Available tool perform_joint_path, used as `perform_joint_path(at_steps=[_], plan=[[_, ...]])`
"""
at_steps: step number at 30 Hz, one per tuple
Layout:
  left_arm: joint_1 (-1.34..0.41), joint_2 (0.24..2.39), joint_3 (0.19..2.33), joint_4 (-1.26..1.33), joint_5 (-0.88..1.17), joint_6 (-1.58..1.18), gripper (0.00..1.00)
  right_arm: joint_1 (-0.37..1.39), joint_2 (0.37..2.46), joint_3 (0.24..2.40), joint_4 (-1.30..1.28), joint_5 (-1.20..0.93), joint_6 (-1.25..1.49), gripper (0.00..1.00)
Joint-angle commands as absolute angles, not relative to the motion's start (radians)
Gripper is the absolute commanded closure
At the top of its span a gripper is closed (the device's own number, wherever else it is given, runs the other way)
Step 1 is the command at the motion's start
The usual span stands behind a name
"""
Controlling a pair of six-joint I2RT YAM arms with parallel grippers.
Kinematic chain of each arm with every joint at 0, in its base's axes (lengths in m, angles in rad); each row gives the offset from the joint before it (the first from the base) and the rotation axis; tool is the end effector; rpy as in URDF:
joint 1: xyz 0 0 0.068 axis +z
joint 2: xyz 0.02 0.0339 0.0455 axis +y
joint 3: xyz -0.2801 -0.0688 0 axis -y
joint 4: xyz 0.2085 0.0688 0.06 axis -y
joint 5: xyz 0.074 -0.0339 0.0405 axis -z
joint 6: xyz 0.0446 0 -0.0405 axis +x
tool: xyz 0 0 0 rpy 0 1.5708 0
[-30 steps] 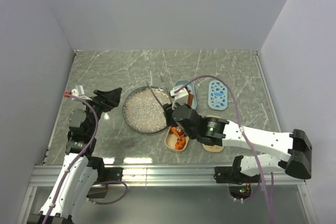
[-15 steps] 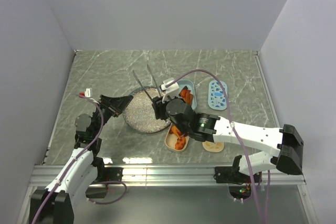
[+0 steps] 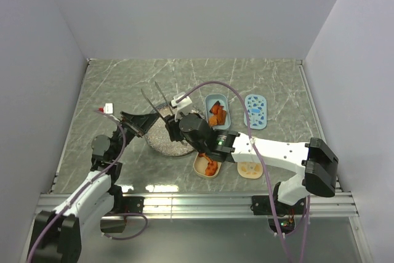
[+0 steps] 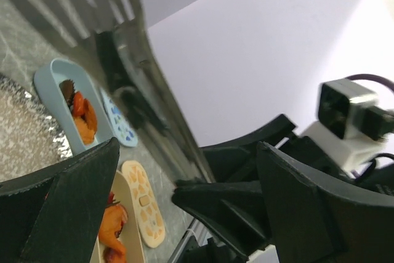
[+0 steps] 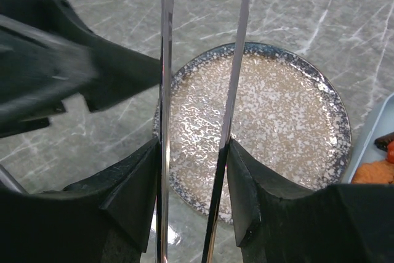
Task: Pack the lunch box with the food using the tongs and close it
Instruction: Pass the clamp from the right arm to the left
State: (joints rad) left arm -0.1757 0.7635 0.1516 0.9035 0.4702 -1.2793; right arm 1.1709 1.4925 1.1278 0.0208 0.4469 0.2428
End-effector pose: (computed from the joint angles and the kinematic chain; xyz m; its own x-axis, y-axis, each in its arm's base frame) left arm 0.1262 -0.0429 0.2692 -0.4771 -0.7825 -0.4000 0.4387 0.1823 -0.8799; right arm 0.1430 0.2889 0.3359 -0.2890 -0.1269 -0.9489 -0.6210 0.7792 0.0849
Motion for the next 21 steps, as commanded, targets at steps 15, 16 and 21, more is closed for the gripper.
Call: perform_joint_path(at_steps=[15,16,21], plan=[[-0.293,0.951,0.212,1.063,0.341,-1.241,0.01,1.213,1.496,1.177,0.118,0.393,0.225,0.49],[-0.298,0.951,0.212,1.063,0.334,-1.241,0.01,1.215,1.496,1.178,0.118,0.388,0.229,0.49],[-0.311,0.968,0.224,1.058,0.322,-1.227,0.23,1.226,1.5,1.181,0.112,0.385,0.229,0.49]])
